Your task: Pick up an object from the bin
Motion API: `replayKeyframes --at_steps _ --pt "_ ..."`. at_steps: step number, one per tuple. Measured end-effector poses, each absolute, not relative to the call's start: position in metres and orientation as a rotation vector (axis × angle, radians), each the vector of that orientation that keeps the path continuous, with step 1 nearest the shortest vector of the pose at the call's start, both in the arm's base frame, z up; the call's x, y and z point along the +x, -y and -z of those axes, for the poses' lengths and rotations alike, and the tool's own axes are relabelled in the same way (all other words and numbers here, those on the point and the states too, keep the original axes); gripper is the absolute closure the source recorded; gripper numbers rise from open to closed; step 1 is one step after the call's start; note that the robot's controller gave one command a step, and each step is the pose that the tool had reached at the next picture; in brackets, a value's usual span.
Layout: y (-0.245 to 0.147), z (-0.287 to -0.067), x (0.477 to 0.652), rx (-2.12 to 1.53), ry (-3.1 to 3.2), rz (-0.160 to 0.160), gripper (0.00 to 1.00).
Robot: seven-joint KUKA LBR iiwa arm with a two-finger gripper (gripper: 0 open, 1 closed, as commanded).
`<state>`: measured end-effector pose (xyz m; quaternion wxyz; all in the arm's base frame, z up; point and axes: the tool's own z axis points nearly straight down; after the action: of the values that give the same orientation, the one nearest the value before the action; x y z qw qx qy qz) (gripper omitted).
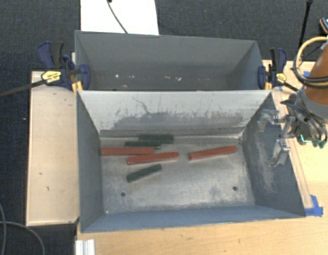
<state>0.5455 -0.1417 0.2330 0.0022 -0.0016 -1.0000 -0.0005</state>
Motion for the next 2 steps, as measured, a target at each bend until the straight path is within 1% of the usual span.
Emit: replayKeyframes --at_steps 1,2 --pt "0.093 -0.066 0.588 0.032 3.139 0.003 0.0" --pt "0.055 -0.102 0.585 0.277 3.136 0.001 0.0"
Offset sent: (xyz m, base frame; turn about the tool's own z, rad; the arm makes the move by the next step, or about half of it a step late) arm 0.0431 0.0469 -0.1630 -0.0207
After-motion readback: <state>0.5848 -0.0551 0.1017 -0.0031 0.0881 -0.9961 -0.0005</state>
